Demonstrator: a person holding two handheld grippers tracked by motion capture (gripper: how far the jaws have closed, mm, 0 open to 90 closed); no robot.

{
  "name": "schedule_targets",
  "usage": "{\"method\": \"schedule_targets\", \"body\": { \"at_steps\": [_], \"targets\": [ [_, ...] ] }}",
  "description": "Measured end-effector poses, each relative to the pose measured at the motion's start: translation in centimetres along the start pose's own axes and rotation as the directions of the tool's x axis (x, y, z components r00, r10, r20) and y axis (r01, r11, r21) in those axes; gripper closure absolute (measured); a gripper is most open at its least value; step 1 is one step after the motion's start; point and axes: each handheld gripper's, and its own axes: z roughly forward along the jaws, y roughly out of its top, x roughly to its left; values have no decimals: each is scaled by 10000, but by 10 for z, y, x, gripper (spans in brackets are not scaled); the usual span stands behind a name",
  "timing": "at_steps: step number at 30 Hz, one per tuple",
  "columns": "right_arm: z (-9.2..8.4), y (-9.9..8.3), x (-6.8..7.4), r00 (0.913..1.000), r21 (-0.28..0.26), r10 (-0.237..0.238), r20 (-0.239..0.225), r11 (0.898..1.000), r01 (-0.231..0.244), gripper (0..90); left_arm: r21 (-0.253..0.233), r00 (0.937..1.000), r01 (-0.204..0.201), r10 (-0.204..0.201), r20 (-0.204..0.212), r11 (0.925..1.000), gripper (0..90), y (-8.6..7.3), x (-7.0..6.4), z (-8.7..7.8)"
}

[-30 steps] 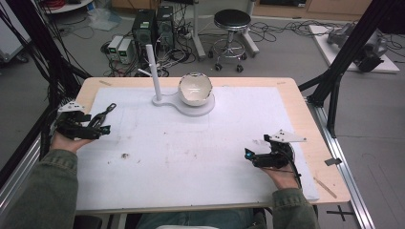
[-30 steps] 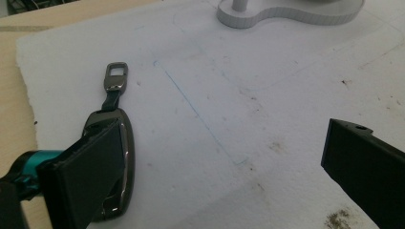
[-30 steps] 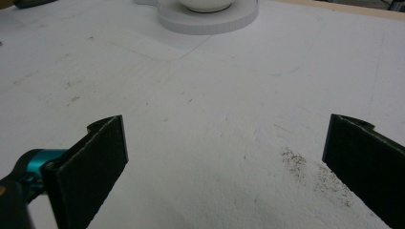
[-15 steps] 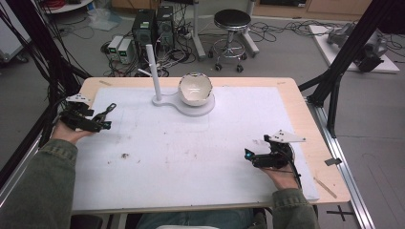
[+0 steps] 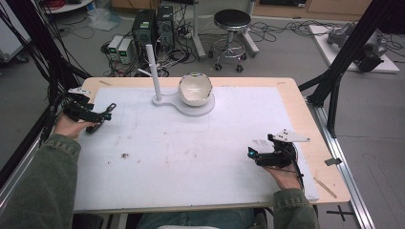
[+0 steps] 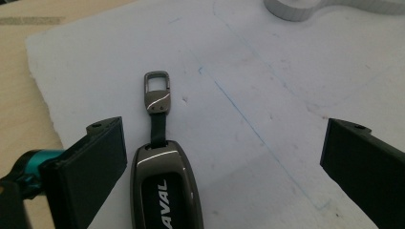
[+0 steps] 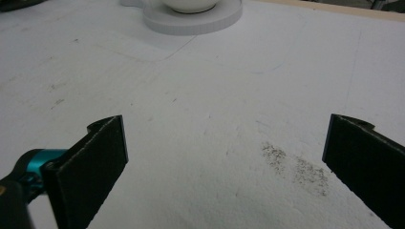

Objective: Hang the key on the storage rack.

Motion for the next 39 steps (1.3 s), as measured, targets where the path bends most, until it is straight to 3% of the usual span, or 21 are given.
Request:
{"method": "schedule_targets", "body": {
  "at_steps": [3,7,11,15,17,20,21,23,26,31,35,39],
  "targets": [
    [0,0,0,9999,-11,77,66,10000,-77,4,493,9996,116,-102,-279,9987,40,-1,8,8],
    [2,-1,1,10000,162,15,91,9999,-16,4,1108,9981,-389,439,-429,9931,39,6,9,14],
    [4,-2,1,9999,300,-61,109,9995,57,4,1436,9967,-607,676,-441,9878,40,15,10,21],
    [2,-2,1,9998,313,-165,126,9994,161,4,1807,9976,-691,679,133,9811,120,19,9,29],
    [0,-2,-1,9998,272,-128,147,9996,124,4,2406,9986,-520,500,144,9692,131,15,14,35],
    [-1,-3,-2,9998,200,-123,163,9997,120,4,3242,9993,-321,358,-56,9454,131,9,20,43],
    [-1,-3,-2,9998,198,-136,156,9997,133,4,3265,9993,-310,363,-102,9447,132,8,20,43],
    [0,-3,-2,9999,260,-144,88,9996,142,4,3099,9995,-258,305,-103,9504,136,10,21,42],
    [2,-3,-1,9998,379,-179,58,9991,177,4,2482,9999,-28,69,-157,9687,147,13,23,40],
    [3,-3,0,9996,437,-260,101,9987,255,4,2362,9998,100,-62,-166,9717,178,13,26,44],
    [3,-3,-1,9997,460,-229,101,9987,224,4,2535,9993,158,-63,-381,9672,199,10,31,47],
    [4,-4,0,9996,529,-257,99,9983,251,4,2223,9984,408,-312,-467,9741,244,12,34,46]
  ]
}}
